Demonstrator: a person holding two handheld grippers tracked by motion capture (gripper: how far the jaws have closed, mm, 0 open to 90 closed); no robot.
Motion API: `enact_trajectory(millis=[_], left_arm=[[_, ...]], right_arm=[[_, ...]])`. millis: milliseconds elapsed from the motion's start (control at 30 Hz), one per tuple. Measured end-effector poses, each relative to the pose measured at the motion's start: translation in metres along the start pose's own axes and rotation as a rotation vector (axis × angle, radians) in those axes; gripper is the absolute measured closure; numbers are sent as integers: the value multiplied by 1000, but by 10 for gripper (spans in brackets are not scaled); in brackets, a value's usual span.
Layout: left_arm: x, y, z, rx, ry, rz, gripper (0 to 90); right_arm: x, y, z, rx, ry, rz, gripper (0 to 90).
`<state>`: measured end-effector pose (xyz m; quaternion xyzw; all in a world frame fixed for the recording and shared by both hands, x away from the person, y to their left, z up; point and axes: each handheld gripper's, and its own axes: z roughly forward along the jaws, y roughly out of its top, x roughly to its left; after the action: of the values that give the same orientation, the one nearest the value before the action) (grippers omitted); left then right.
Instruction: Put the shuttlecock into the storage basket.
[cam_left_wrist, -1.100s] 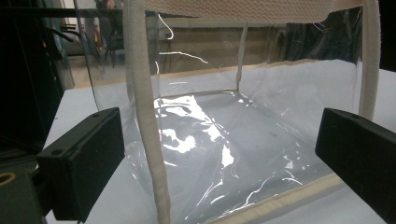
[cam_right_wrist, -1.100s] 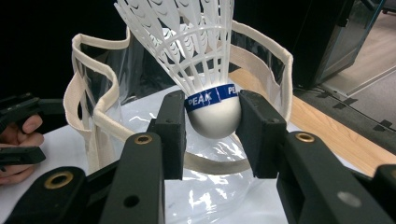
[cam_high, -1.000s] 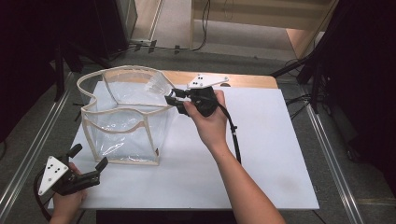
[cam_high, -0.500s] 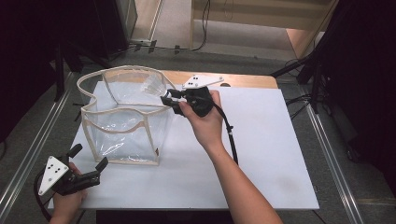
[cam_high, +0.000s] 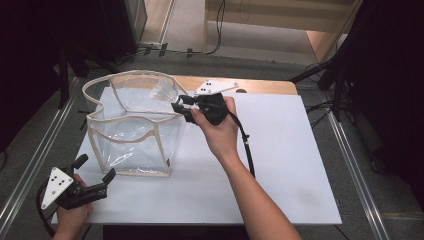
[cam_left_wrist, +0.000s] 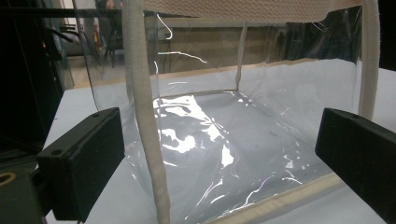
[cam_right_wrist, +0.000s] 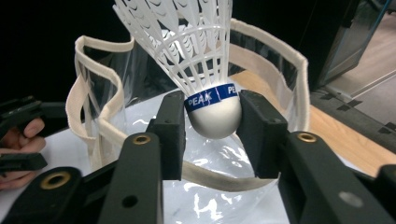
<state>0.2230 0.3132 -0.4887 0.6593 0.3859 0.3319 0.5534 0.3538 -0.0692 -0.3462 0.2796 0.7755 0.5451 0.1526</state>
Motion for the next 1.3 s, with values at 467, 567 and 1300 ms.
enact_trajectory(millis=[467,567,1300], left_arm=[[0,0,0,0,-1,-1,21],[0,0,0,0,0,0,21],[0,0,0,0,1,0,21]], right_arm=[[-3,-4,-18,-45,-42,-11,80],[-5,-8,-21,-44,-52,-8,80],[-16,-41,-46,-16,-96,-52,0]])
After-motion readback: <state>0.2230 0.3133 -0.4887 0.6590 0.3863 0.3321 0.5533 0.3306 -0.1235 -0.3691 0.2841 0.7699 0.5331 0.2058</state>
